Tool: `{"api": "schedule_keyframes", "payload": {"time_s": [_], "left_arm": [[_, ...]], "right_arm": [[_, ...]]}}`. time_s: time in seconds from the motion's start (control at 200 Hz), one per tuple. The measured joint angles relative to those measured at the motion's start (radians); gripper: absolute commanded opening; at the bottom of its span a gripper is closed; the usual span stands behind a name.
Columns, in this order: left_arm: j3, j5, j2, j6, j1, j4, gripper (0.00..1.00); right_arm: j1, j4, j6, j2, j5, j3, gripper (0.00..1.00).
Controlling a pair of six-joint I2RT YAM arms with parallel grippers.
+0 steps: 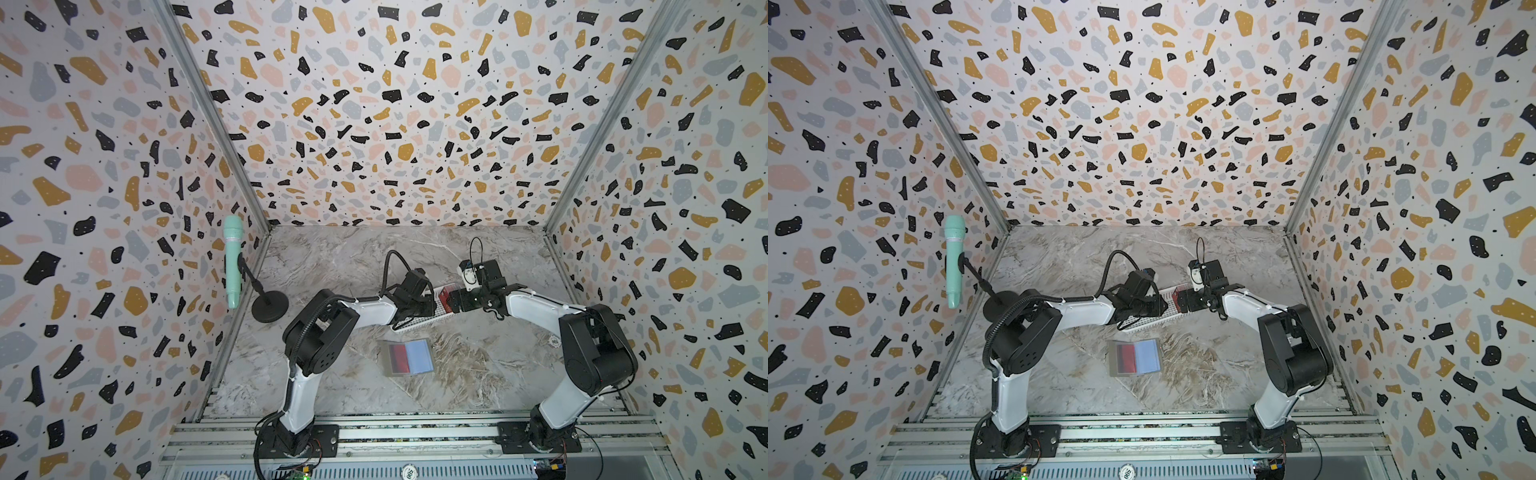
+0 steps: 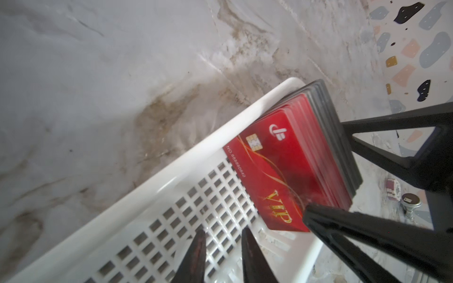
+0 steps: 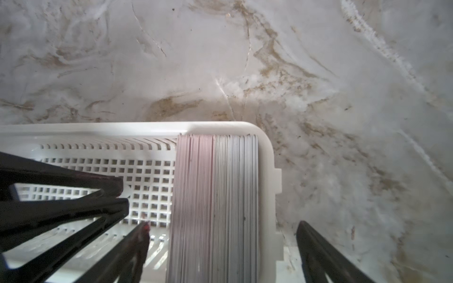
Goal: Insert credit cards into a card holder
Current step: Pick up the credit card from the storage box.
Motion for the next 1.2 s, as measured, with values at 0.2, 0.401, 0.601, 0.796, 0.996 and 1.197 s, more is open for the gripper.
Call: {"api": "schedule_keyframes", "payload": {"time_s": [0.2,0.401,0.601,0.796,0.996,1.197], "left_arm": [[0.0,0.0,0.016,0.013,0.0,0.002,0.27],[0.0,0.001,0.017,0.014,0.0,0.002,0.26],[0.0,0.003,0.017,0.014,0.0,0.002,0.25],[0.0,0.005,0.017,0.014,0.0,0.002,0.24],[0.0,0.018,0.018,0.013,0.0,0.005,0.24],[0.021,0.039,0.035,0.013,0.0,0.008,0.25]], "right_arm": [[0.0,0.003,-0.007,0.062,-0.012,0.04,0.92],[0.0,0.004,-0.01,0.106,-0.01,0.05,0.86],[0.0,0.005,-0.011,0.114,0.002,0.051,0.81],[-0.004,0.002,-0.011,0.096,0.01,0.051,0.78],[-0.013,0.001,-0.011,0.056,0.009,0.05,0.73],[-0.014,0.002,-0.006,0.05,-0.003,0.05,0.63]]}}
